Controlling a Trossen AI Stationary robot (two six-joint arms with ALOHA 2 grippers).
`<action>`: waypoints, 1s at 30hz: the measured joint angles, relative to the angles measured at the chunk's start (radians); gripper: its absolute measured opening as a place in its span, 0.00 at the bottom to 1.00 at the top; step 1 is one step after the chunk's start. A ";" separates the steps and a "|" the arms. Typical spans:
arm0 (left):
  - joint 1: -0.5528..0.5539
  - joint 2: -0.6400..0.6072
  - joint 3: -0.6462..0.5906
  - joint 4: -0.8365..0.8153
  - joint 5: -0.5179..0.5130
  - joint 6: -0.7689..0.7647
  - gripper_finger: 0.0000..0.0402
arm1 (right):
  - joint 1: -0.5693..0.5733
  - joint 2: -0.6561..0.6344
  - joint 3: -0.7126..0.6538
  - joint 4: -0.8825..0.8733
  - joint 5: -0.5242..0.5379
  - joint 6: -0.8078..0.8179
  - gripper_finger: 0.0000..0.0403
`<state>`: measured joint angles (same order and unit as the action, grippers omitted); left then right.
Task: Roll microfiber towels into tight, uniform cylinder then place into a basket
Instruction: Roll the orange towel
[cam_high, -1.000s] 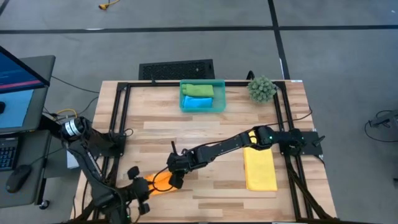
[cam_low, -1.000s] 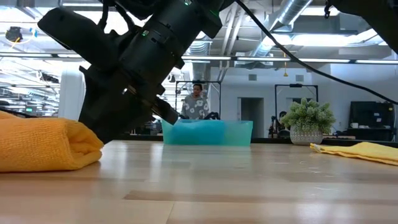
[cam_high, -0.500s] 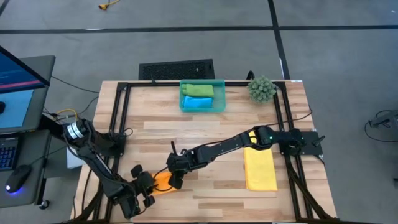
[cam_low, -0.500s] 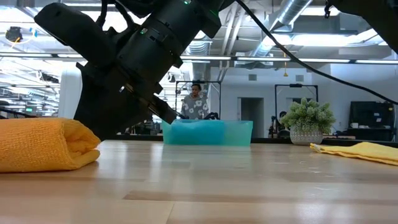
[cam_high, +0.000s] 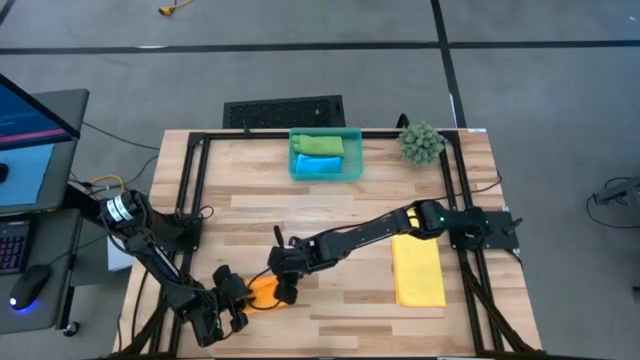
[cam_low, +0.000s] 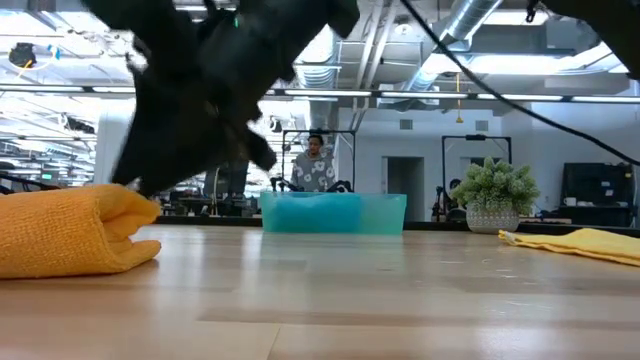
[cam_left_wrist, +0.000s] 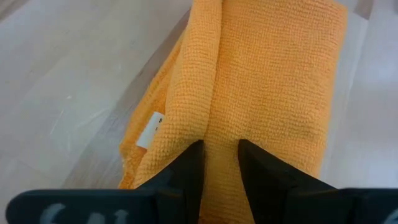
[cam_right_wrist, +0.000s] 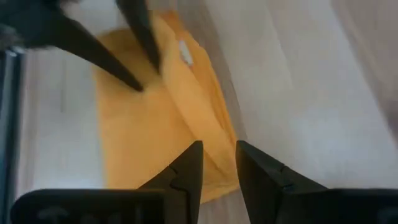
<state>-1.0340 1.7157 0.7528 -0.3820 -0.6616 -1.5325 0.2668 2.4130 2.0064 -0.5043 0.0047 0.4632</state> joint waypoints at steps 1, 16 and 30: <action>0.000 0.000 0.000 0.000 0.001 0.000 0.24 | 0.002 -0.018 -0.002 -0.030 0.002 -0.019 0.29; -0.007 0.002 -0.001 0.007 0.012 0.002 0.24 | 0.214 -0.032 -0.003 0.031 0.078 -0.703 0.29; -0.007 0.003 -0.003 0.028 0.013 0.003 0.24 | 0.163 -0.034 -0.001 0.097 0.071 -0.797 0.46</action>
<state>-1.0412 1.7187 0.7502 -0.3538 -0.6482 -1.5299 0.4302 2.3787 2.0052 -0.4076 0.0754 -0.3340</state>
